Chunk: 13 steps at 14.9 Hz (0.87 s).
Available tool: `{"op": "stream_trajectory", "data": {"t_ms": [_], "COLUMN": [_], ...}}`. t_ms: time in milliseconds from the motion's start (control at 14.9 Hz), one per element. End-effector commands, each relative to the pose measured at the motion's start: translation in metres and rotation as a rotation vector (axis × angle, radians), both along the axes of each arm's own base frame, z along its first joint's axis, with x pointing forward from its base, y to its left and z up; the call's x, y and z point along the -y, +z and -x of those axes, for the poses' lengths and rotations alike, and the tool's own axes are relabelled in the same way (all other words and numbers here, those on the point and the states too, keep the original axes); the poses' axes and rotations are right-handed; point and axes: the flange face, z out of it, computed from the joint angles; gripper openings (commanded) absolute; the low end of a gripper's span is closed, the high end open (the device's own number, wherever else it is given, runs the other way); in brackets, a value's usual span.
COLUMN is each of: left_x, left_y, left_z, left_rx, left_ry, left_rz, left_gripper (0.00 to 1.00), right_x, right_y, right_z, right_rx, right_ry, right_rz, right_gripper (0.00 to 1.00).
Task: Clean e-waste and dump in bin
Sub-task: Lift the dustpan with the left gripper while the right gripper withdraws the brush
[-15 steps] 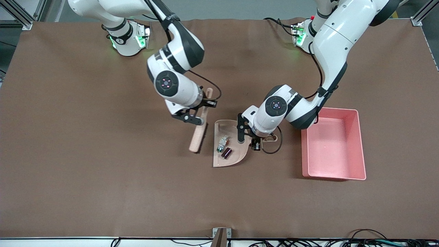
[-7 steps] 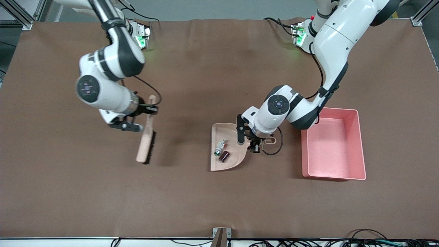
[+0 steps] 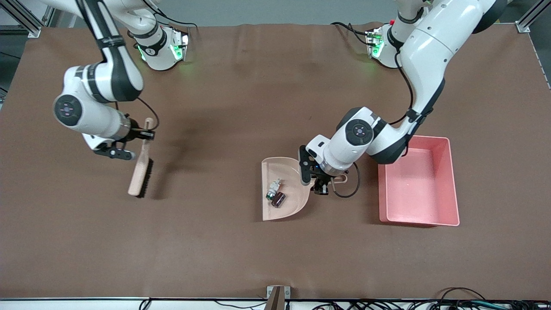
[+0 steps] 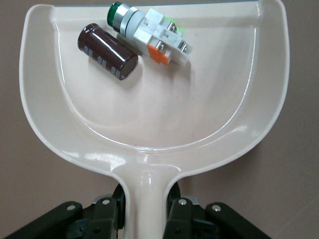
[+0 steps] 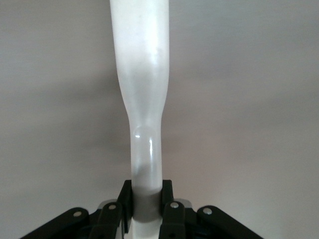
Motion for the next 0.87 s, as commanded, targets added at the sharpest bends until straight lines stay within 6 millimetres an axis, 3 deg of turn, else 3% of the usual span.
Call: {"op": "stream_trajectory", "data": {"t_ms": [0, 134, 268, 604, 805], "left_x": [-0.017, -0.040, -0.066, -0.126, -0.172], "left_y": [0.032, 0.045, 0.054, 0.090, 0.108], "left_z": [-0.012, -0.024, -0.034, -0.048, -0.055], "left_rx": [0.019, 0.036, 0.036, 0.013, 0.027], "left_ry": [0.010, 0.005, 0.028, 0.046, 0.004], "left_rz": [0.057, 0.079, 0.104, 0.077, 0.013], "left_gripper": [0.02, 0.03, 0.03, 0.03, 0.03], "right_x": [0.045, 0.061, 0.074, 0.083, 0.082], "right_y": [-0.013, -0.029, -0.033, -0.045, -0.048], "right_z": [0.031, 0.043, 0.047, 0.062, 0.065], "right_rx": [0.023, 0.033, 0.038, 0.008, -0.001], "right_ry": [0.001, -0.011, 0.012, 0.108, 0.106], "right_rz": [0.011, 0.022, 0.014, -0.011, -0.012], "right_gripper": [0.00, 0.00, 0.00, 0.00, 0.00]}}
